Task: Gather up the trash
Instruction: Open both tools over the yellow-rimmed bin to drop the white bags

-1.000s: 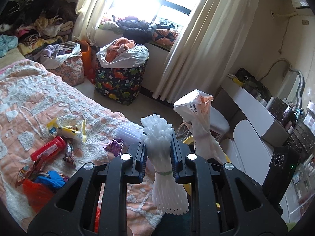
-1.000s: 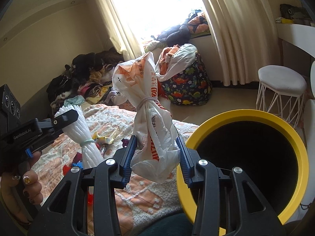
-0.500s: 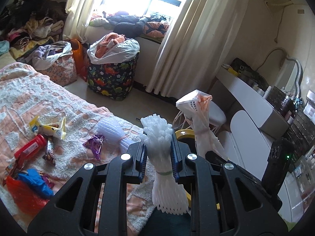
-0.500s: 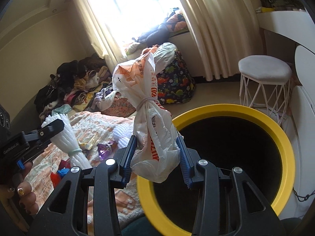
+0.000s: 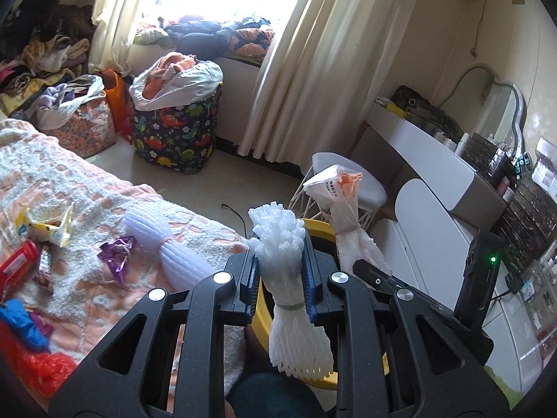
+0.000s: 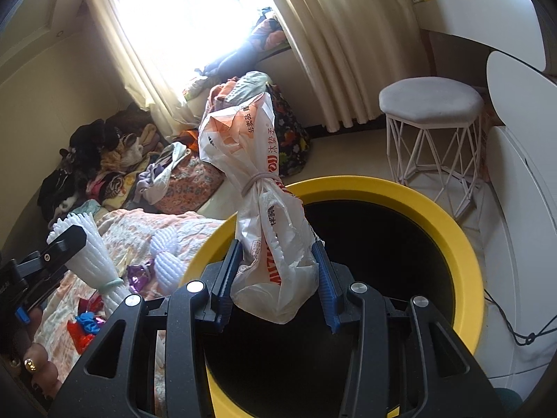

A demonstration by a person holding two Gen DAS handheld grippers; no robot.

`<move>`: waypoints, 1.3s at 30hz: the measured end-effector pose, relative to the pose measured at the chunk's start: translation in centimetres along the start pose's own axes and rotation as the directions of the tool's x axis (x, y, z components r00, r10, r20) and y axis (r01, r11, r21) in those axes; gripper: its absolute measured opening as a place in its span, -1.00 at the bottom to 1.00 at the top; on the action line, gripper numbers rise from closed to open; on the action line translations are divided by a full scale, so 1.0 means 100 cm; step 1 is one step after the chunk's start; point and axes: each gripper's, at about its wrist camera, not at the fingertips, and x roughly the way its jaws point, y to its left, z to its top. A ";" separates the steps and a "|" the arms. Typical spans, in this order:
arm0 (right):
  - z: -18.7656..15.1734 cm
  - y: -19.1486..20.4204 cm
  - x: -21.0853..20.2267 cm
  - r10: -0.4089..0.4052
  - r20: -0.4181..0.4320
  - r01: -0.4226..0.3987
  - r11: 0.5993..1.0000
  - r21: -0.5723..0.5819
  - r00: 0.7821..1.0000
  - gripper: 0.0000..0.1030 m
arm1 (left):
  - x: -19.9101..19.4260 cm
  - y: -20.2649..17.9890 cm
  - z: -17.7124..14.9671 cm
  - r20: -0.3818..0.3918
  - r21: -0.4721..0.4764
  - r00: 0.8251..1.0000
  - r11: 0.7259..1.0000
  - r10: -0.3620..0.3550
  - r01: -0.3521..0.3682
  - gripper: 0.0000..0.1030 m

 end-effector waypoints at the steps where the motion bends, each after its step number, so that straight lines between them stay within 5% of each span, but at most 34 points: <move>1: 0.000 -0.002 0.001 -0.005 -0.003 0.005 1.000 0.004 1.000 -0.24 | 0.003 -0.002 -0.001 -0.004 0.004 1.000 1.000 -0.001 0.001 -0.71; 19: -0.002 -0.024 0.018 -0.063 -0.087 0.066 0.997 0.035 0.994 -0.24 | 0.055 -0.024 -0.007 -0.042 0.074 0.998 0.997 0.038 -0.035 -0.71; 26: 0.000 -0.025 0.017 -0.078 -0.066 0.081 0.996 0.038 0.995 -0.03 | 0.070 -0.029 -0.006 -0.048 0.076 0.999 0.997 0.025 -0.021 -0.68; 33: 0.003 -0.034 0.011 -0.098 -0.024 0.099 0.992 0.072 0.995 0.32 | 0.066 -0.024 -0.005 -0.034 0.051 0.999 0.999 -0.017 0.019 0.27; 39: 0.005 -0.031 0.007 -0.108 0.005 0.108 0.992 0.058 0.994 0.41 | 0.052 -0.017 -0.005 -0.004 0.021 1.000 1.000 -0.004 0.004 0.78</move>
